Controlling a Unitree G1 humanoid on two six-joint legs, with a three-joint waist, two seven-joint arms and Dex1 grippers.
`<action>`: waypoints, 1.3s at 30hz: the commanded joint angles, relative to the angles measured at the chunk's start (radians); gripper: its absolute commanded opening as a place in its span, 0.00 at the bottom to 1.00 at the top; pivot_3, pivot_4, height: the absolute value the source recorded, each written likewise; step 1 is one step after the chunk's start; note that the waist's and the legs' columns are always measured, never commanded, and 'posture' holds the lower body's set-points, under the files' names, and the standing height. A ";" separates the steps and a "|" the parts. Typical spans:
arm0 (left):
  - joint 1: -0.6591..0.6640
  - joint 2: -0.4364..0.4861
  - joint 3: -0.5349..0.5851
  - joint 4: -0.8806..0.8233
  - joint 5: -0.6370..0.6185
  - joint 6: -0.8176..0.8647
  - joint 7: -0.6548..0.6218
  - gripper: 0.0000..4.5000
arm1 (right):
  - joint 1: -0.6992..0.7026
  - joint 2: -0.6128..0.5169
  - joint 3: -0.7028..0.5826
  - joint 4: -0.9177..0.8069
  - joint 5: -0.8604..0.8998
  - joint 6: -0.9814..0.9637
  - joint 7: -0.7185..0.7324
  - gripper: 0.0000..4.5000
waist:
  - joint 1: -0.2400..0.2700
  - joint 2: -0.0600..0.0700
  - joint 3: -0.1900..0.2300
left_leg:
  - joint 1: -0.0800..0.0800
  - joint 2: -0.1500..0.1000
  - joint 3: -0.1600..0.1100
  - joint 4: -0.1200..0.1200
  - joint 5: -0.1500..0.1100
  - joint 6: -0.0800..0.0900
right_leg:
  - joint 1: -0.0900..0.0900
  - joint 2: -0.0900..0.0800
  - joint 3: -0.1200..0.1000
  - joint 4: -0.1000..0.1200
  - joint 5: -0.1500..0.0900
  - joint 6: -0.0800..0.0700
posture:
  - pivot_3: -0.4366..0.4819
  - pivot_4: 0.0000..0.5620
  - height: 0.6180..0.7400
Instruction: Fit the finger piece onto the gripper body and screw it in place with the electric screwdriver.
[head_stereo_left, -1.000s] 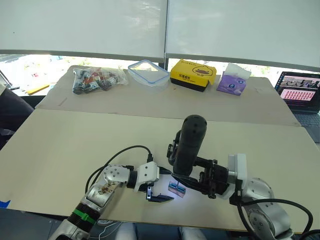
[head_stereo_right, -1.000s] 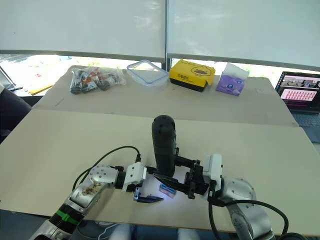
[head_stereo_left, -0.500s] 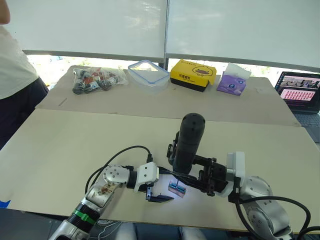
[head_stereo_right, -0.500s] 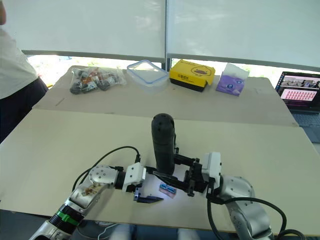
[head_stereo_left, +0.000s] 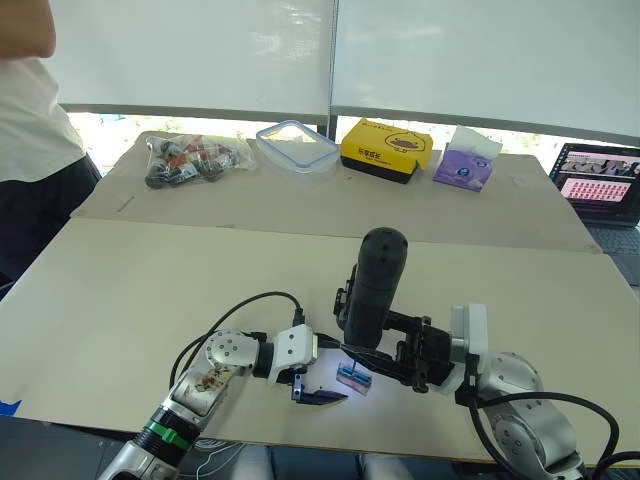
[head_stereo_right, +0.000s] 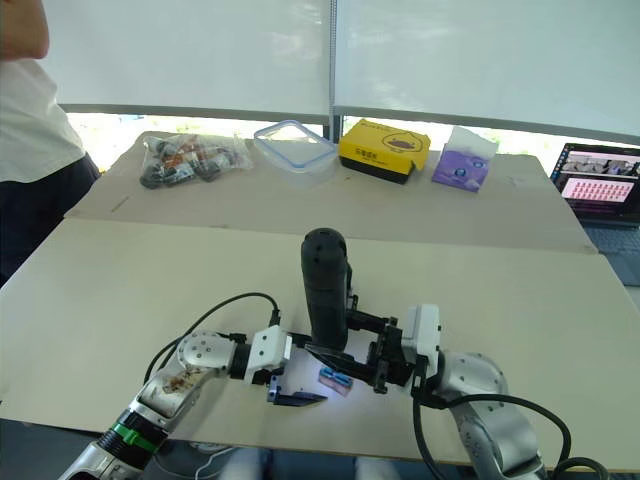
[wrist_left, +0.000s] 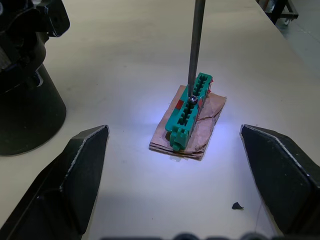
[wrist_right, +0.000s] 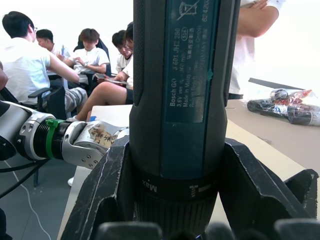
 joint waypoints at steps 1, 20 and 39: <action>0.028 0.014 -0.030 0.050 0.026 0.018 -0.005 0.99 | -0.008 -0.002 -0.008 -0.038 0.018 -0.020 0.002 0.43 | 0.000 0.000 0.000 | 0.000 0.000 0.000 0.000 0.000 0.000 | 0.000 0.000 0.000 0.000 0.000 0.000 | 0.48 0.27 1.00; 0.025 0.012 -0.034 0.047 0.025 0.028 -0.002 0.99 | 0.006 -0.010 -0.002 -0.019 0.008 -0.029 0.008 0.43 | 0.000 0.000 0.000 | 0.000 0.000 0.000 0.000 0.000 0.000 | 0.000 0.000 0.000 0.000 0.000 0.000 | 0.48 0.27 1.00; 0.024 0.014 -0.034 0.038 0.023 0.040 -0.004 0.99 | -0.009 -0.024 -0.023 -0.016 0.033 -0.018 0.009 0.43 | 0.000 0.000 -0.001 | 0.000 0.000 0.000 0.000 0.000 0.000 | 0.000 0.000 0.000 0.000 0.000 0.000 | 0.48 0.27 1.00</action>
